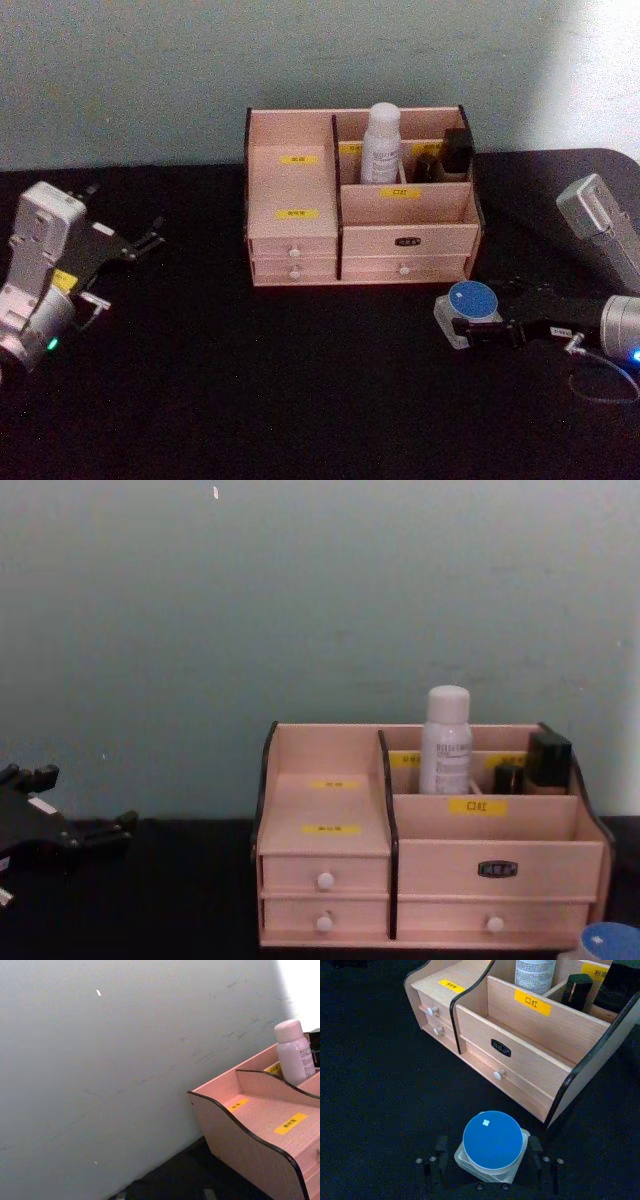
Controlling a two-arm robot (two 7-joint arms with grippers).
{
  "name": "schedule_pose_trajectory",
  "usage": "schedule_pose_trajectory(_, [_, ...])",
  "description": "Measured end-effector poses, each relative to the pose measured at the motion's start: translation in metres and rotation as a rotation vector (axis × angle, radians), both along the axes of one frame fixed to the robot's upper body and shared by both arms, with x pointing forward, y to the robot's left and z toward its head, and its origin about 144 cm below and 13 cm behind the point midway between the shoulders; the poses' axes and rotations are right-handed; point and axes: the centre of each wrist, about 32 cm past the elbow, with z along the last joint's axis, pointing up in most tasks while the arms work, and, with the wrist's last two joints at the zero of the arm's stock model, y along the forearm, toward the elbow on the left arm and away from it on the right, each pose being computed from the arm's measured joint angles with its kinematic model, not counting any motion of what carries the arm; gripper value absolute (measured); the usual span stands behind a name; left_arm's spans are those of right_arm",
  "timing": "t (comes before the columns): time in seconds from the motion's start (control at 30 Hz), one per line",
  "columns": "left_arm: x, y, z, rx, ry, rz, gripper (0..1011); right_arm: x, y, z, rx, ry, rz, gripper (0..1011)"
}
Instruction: Pick up the facial cleanser and watermelon frost from the table and place them into the tiered storage box.
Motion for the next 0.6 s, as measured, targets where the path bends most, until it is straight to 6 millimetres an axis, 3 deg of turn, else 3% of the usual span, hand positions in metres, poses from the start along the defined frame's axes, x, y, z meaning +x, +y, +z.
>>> schedule_pose_trajectory(0.6, [0.0, 0.0, 0.0, 0.0, 0.0, 0.0, 1001, 0.0, 0.0003, -0.0006, -0.001, -0.003, -0.002, 1003])
